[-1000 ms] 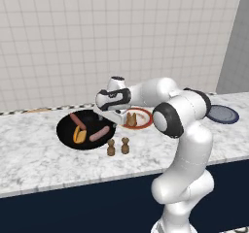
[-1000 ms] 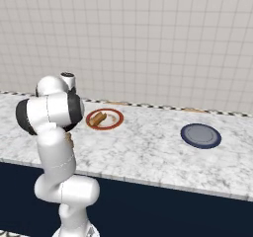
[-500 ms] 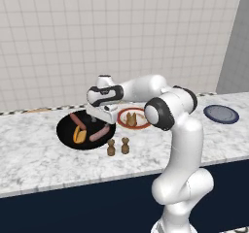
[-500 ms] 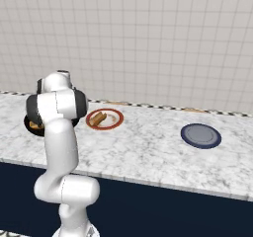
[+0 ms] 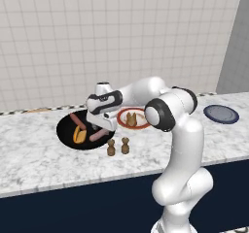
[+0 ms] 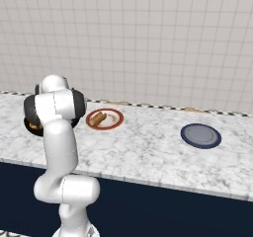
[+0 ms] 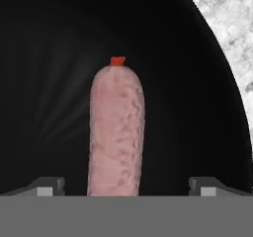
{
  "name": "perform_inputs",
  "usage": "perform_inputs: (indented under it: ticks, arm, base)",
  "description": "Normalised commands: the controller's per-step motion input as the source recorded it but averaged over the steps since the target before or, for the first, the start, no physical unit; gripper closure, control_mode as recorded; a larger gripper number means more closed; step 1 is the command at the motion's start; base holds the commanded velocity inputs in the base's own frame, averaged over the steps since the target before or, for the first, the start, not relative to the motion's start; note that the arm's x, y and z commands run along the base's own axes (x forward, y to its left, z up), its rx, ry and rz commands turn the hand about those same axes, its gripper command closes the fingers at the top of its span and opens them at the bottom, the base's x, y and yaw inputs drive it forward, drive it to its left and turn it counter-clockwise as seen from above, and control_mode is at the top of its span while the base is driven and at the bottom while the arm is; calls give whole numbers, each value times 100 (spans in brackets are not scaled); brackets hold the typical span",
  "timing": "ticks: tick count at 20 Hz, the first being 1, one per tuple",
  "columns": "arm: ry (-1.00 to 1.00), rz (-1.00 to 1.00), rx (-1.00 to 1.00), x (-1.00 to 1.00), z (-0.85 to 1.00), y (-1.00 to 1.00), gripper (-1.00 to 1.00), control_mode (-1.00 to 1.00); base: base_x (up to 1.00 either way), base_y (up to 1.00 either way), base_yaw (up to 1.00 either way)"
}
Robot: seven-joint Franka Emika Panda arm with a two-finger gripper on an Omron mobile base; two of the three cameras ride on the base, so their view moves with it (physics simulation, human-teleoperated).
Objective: Place one bun and one sausage from the bowl on each plate.
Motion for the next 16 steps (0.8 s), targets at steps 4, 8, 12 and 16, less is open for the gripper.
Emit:
perform_inputs:
  ticks: [4, 8, 12, 16]
  arm:
    - [-2, -3, 0, 1, -17, 0, -100, -100]
    - [0, 0, 0, 15, 0, 0, -100, -100]
    - [0, 0, -1, 42, -14, 6, -100, -100]
    - [-1, 0, -5, 6, -56, 0, -100, -100]
  base:
    - [0, 0, 0]
    - [0, 0, 0]
    - [0, 0, 0]
    - [0, 0, 0]
